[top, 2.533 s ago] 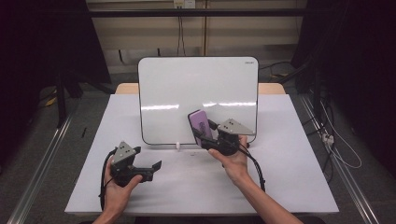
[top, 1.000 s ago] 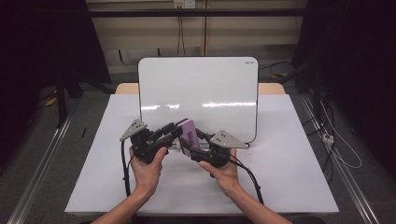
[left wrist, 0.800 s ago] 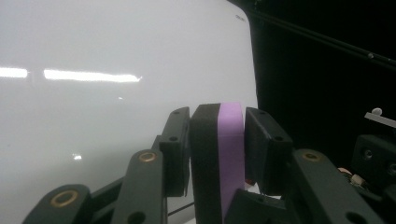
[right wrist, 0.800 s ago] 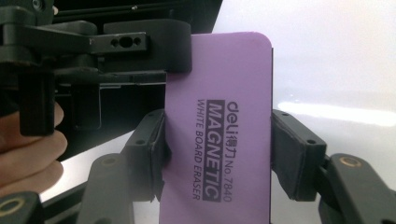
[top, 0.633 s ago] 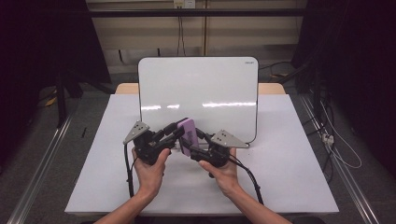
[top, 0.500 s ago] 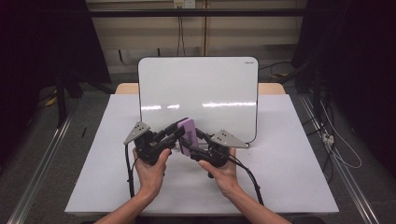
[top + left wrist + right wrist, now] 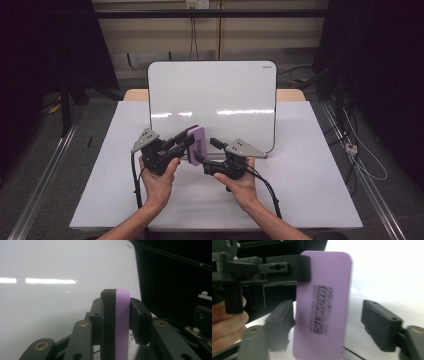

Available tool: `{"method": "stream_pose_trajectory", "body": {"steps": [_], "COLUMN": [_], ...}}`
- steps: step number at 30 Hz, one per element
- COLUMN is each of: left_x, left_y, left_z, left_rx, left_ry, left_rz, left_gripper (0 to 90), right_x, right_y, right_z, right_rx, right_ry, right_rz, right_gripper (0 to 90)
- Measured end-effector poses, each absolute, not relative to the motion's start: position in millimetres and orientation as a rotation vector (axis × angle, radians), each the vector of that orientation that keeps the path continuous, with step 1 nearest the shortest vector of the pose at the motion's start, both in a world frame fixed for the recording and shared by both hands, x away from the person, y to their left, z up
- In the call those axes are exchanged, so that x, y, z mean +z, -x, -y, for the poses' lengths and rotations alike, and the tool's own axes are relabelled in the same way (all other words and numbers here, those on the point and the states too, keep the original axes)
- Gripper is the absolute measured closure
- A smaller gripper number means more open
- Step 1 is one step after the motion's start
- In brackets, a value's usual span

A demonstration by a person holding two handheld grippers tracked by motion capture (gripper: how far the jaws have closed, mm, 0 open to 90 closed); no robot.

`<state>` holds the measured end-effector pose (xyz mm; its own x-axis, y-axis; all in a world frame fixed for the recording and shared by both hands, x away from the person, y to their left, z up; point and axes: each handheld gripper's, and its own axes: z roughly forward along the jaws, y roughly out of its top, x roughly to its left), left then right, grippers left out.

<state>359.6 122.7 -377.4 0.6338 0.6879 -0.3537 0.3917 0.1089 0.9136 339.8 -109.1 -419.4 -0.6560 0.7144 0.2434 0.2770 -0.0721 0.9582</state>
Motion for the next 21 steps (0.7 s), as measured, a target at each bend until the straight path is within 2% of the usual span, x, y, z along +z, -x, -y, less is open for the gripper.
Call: {"method": "stream_pose_trajectory", "body": {"steps": [11,18,21], "left_x": [-365.9,-362.6,-362.2], "left_y": [-358.2,-359.3,-360.8], "left_z": [-139.7,-144.2,-148.3], "left_rx": [0.528,0.628,0.678], "left_ry": [-1.686,-1.784,-1.798], "left_rz": [-0.914,-0.899,-0.919], "left_gripper": [67.1,67.3,67.3], "right_x": [-419.9,-419.5,-421.3], "right_y": [-336.5,-333.1,-329.3], "right_z": [146.4,174.8,188.2], "right_rx": [1.624,1.497,1.44], "right_ry": [-1.117,-1.147,-1.152], "right_rz": [-1.858,-1.839,-1.806], "right_gripper": [12.7,7.3,8.6]}}
